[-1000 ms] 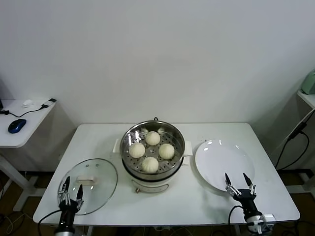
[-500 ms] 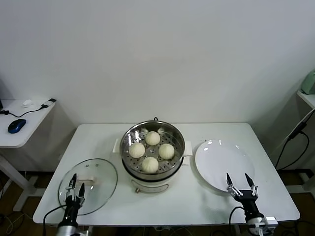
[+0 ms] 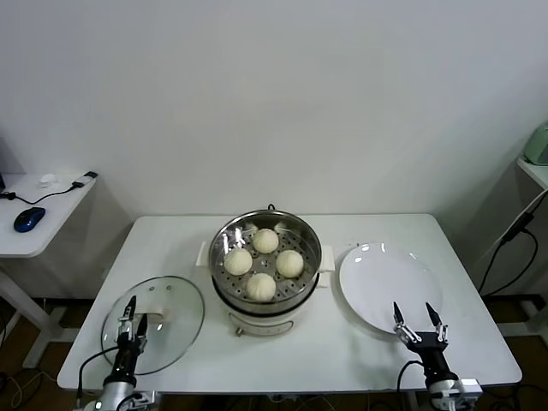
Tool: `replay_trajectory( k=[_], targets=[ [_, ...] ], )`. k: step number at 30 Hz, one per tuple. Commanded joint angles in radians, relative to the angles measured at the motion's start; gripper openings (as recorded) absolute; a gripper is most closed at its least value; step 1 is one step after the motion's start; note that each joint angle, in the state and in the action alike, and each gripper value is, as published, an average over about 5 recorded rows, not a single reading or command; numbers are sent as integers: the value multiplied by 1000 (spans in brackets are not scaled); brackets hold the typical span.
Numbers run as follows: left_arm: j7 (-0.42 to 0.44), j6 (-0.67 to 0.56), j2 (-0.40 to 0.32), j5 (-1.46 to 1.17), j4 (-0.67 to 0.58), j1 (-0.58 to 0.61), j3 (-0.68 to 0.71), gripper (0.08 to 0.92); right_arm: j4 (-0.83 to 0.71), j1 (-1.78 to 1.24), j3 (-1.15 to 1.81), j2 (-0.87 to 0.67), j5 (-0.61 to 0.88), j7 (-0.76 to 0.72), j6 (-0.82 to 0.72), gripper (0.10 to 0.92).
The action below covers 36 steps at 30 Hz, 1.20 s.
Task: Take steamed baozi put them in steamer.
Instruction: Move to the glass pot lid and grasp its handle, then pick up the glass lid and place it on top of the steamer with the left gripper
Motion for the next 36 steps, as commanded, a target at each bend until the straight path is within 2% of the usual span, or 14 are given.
replay_trajectory(
  k=[1, 22, 25, 28, 36],
  targets=[
    [5, 4, 5, 12, 13, -18, 0, 782, -5, 1, -2, 6, -8, 1, 4, 823],
    [14, 28, -14, 32, 92, -56, 11, 179, -6, 4, 1, 10, -15, -1, 12, 823],
    [13, 27, -14, 27, 80, -54, 10, 135, 0, 4, 3, 9, -16, -2, 13, 823],
    [13, 23, -16, 14, 47, -45, 8, 132, 8, 0, 7, 6, -16, -2, 13, 823],
    [46, 23, -18, -61, -135, 5, -27, 132, 31, -10, 19, -2, -33, 16, -4, 823]
  ],
)
